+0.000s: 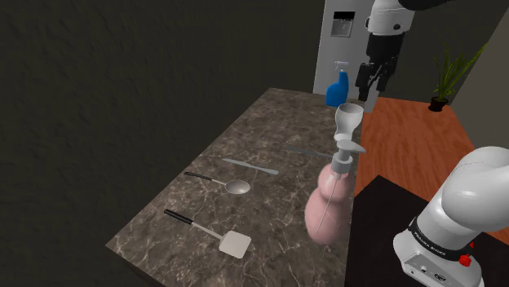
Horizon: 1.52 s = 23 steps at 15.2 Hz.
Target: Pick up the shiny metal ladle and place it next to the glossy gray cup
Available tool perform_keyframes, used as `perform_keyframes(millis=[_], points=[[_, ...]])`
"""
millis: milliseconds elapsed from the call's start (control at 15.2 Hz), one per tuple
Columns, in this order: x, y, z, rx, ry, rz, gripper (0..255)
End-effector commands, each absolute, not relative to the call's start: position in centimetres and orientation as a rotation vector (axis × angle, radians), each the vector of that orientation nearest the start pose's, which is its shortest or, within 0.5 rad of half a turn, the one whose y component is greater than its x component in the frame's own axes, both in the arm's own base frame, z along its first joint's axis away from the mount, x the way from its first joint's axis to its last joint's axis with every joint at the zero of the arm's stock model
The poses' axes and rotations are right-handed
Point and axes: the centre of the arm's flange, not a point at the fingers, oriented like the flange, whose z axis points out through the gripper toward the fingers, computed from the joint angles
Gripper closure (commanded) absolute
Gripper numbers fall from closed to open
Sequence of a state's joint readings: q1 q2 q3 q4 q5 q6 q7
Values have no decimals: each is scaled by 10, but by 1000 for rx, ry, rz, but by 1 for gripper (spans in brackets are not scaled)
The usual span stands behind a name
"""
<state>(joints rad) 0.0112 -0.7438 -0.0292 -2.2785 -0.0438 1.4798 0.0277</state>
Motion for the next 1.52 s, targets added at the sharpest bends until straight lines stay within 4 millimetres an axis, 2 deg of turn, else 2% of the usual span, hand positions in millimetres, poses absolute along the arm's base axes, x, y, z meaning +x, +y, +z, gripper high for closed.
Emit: perform_keyframes(millis=[0, 726, 1452], points=[[309, -14, 606, -3164, 64, 87, 0], [396, 78, 540, -3128, -140, 85, 0], [469, 183, 478, -3079, -338, 82, 0]])
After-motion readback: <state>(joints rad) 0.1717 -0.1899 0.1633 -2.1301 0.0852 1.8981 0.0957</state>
